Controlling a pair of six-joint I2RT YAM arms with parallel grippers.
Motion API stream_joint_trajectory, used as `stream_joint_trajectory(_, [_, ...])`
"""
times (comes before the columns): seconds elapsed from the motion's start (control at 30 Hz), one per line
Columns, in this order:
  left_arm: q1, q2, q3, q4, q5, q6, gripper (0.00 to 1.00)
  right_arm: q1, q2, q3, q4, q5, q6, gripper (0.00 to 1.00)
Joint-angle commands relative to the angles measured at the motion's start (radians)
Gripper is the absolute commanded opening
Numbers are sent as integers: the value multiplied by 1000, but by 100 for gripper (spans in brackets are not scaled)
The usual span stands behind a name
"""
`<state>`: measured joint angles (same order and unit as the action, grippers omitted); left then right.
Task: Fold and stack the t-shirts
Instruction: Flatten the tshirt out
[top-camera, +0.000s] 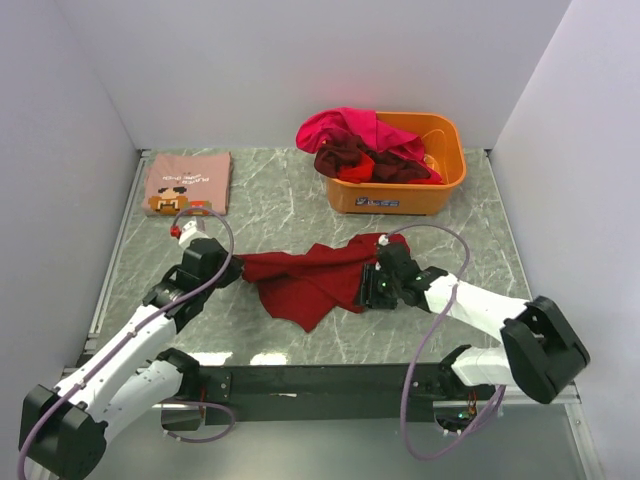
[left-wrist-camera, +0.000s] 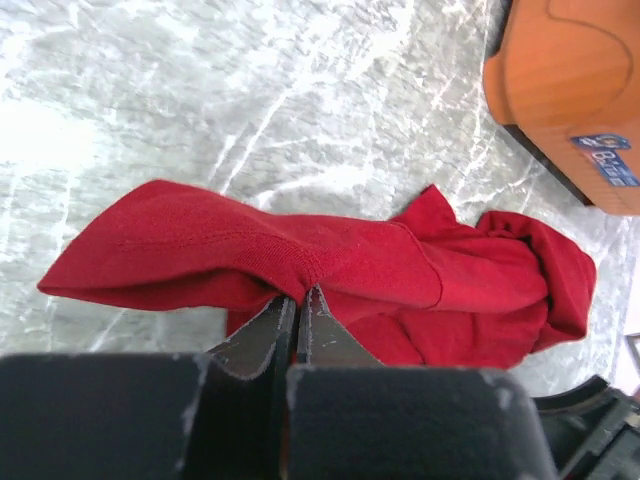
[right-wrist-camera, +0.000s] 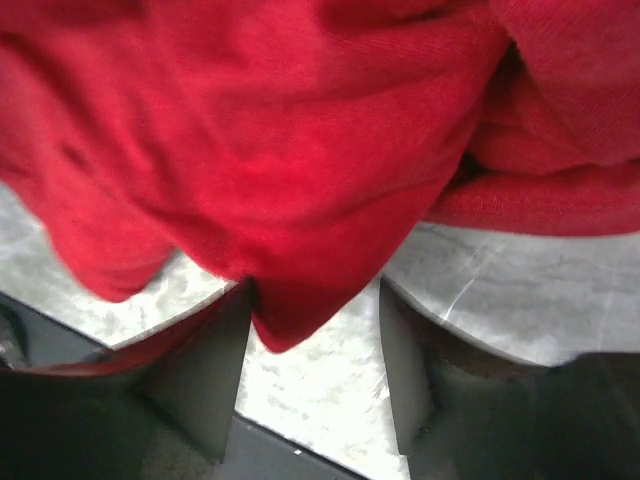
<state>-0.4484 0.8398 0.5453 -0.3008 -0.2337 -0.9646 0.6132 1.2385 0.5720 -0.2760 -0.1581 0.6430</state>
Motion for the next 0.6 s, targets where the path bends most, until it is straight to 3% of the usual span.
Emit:
stream_joint_trajectory(0.0, [1, -10, 64, 0, -47, 36, 1, 13, 48, -4, 90, -23, 49, 51])
stream_joint_trajectory(0.03, [1, -8, 67, 9, -46, 37, 1, 11, 50, 2, 104, -18, 49, 16])
stream_joint_trajectory(0.07, [1, -7, 68, 12, -47, 37, 1, 14, 49, 8, 100, -2, 52, 4])
stream_joint_trajectory(0.1, [1, -5, 79, 14, -56, 35, 1, 13, 46, 18, 84, 27, 46, 0])
stream_joint_trajectory(0.23, [1, -7, 149, -27, -134, 21, 1, 13, -49, 152, -108, 216, -11, 0])
stream_joint_trajectory(0.37, [1, -24, 266, -25, -225, 41, 1, 5, -146, 300, -256, 510, -45, 0])
stream_joint_trajectory(0.47, [1, -27, 329, -9, -256, 72, 1, -1, -201, 419, -292, 606, -81, 0])
stream_joint_trajectory(0.57, [1, -28, 418, 15, -282, 107, 1, -3, -246, 523, -253, 608, -132, 0])
